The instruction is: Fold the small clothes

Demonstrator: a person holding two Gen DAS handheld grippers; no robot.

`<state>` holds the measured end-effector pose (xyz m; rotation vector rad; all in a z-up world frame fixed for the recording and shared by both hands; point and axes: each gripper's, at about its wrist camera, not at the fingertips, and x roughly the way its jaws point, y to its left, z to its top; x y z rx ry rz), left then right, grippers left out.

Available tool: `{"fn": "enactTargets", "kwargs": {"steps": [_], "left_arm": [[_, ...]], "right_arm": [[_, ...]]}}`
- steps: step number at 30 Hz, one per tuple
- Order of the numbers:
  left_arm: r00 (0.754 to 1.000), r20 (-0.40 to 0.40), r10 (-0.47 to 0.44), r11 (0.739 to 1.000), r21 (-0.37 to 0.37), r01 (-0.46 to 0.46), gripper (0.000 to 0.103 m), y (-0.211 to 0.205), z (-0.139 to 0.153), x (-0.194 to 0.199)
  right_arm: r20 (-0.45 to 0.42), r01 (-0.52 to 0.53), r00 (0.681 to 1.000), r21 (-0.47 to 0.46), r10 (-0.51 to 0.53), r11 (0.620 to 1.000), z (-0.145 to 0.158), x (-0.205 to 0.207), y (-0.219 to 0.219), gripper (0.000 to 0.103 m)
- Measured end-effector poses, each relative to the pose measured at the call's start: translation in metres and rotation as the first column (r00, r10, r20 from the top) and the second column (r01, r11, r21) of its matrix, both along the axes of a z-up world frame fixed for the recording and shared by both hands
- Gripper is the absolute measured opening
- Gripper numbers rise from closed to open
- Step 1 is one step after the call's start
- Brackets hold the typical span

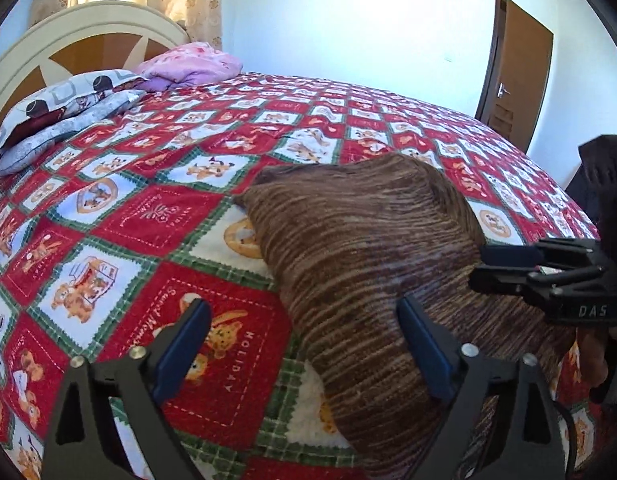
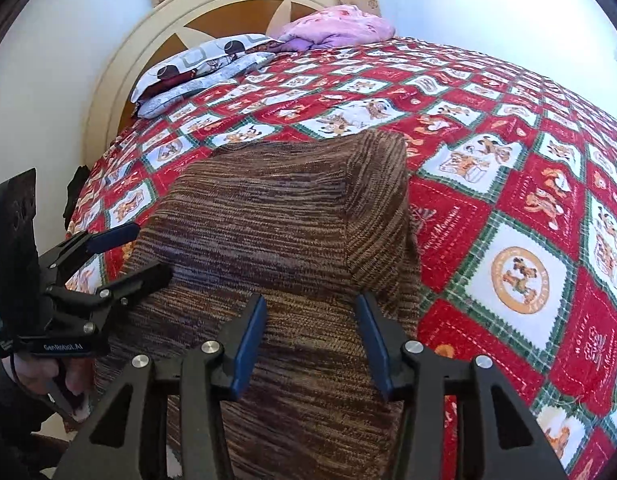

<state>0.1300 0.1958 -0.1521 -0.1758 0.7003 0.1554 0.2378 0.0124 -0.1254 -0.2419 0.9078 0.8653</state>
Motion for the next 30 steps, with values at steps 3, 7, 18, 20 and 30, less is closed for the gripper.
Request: {"fn": "enactTargets", "kwargs": {"steps": [3, 7, 18, 20, 30], "left_arm": [[1.0, -0.004, -0.001, 1.0, 0.009, 0.001, 0.098, -0.003, 0.0, 0.002], [1.0, -0.013, 0.01, 1.0, 0.024, -0.009, 0.097, -0.007, 0.002, 0.003], [0.999, -0.028, 0.032, 0.998, 0.05, -0.03, 0.097, -0.012, 0.012, -0.01], [0.999, -0.027, 0.032, 0.997, 0.075, -0.03, 0.097, -0.015, 0.018, -0.014], [0.997, 0.073, 0.034, 0.992, 0.121, -0.043, 0.097, -0.032, 0.073, -0.06]], "right_arm": [[0.026, 0.054, 0.998, -0.073, -0.052, 0.996, -0.008, 0.008, -0.002, 0.048], [-0.087, 0.103, 0.991, 0.034, -0.1, 0.994, -0.013, 0.022, -0.019, 0.049], [-0.006, 0.162, 0.987, 0.012, -0.162, 0.987, -0.001, 0.009, -0.028, 0.051], [-0.012, 0.176, 0.984, 0.015, -0.176, 0.984, 0.002, 0.008, -0.032, 0.051], [0.137, 0.197, 0.969, 0.065, -0.204, 0.978, 0.06, -0.046, -0.046, 0.057]]}}
